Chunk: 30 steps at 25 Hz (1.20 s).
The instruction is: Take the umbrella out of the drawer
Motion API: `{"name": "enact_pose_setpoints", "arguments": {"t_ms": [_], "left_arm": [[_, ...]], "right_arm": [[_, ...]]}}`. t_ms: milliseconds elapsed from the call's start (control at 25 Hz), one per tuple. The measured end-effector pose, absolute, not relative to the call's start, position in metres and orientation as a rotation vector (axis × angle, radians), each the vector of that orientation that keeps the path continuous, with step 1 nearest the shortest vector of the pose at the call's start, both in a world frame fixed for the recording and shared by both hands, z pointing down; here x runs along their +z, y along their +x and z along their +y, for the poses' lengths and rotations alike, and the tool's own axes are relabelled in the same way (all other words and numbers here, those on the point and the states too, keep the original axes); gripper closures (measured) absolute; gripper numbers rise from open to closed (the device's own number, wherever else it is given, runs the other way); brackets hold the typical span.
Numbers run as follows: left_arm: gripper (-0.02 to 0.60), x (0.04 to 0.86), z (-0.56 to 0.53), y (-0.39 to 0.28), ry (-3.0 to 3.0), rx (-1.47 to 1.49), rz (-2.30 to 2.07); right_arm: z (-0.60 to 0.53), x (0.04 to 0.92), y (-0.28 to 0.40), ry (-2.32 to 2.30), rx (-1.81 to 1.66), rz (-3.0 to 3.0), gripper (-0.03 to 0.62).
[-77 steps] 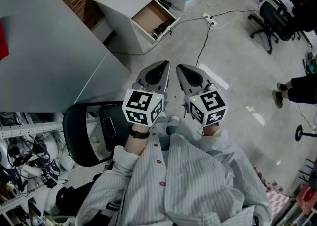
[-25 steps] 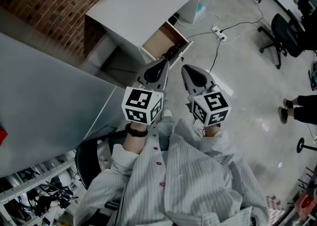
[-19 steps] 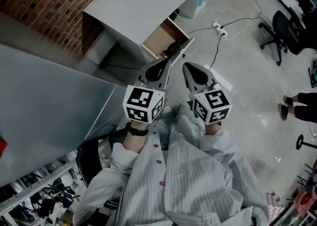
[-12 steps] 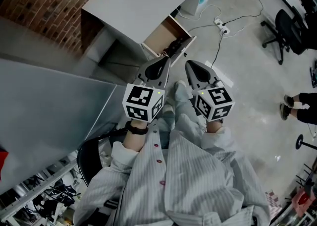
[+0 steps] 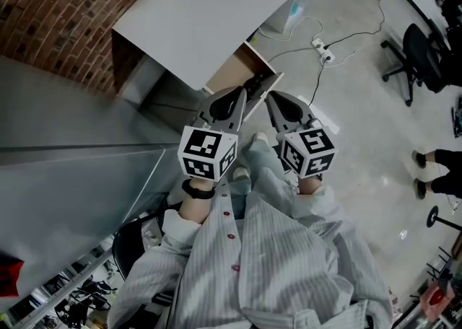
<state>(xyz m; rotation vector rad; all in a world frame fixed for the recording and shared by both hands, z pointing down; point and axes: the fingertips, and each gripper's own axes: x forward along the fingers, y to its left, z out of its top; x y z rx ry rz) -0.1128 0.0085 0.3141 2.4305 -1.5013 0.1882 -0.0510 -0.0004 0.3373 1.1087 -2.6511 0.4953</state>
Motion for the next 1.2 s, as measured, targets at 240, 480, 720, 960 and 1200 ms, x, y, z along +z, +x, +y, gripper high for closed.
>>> {"name": "enact_pose_setpoints", "arguments": {"t_ms": [240,480,720,960,1200], "left_arm": [[0.572,0.306,-0.055,-0.108,2.395,0.186,-1.538],[0.572,0.302,-0.107,-0.096,2.371,0.189,-1.569],[0.572,0.313,-0.142,-0.088,2.333,0.204,-1.599],[0.572,0.331,-0.16,-0.085,2.299,0.239,-1.577],[0.572,0.346,-0.17,-0.088,2.297,0.281,-1.527]], "right_arm": [[-0.065,0.33,-0.045,1.059,0.495,-2.652,0.559],[-0.121,0.323,-0.035,1.009,0.486,-2.663,0.559],[-0.156,0.329,-0.03,0.942,0.479,-2.672,0.559],[-0.175,0.338,-0.034,0.915,0.497,-2.657,0.559],[-0.181,0.351,-0.04,0.924,0.524,-2.624,0.559]]}}
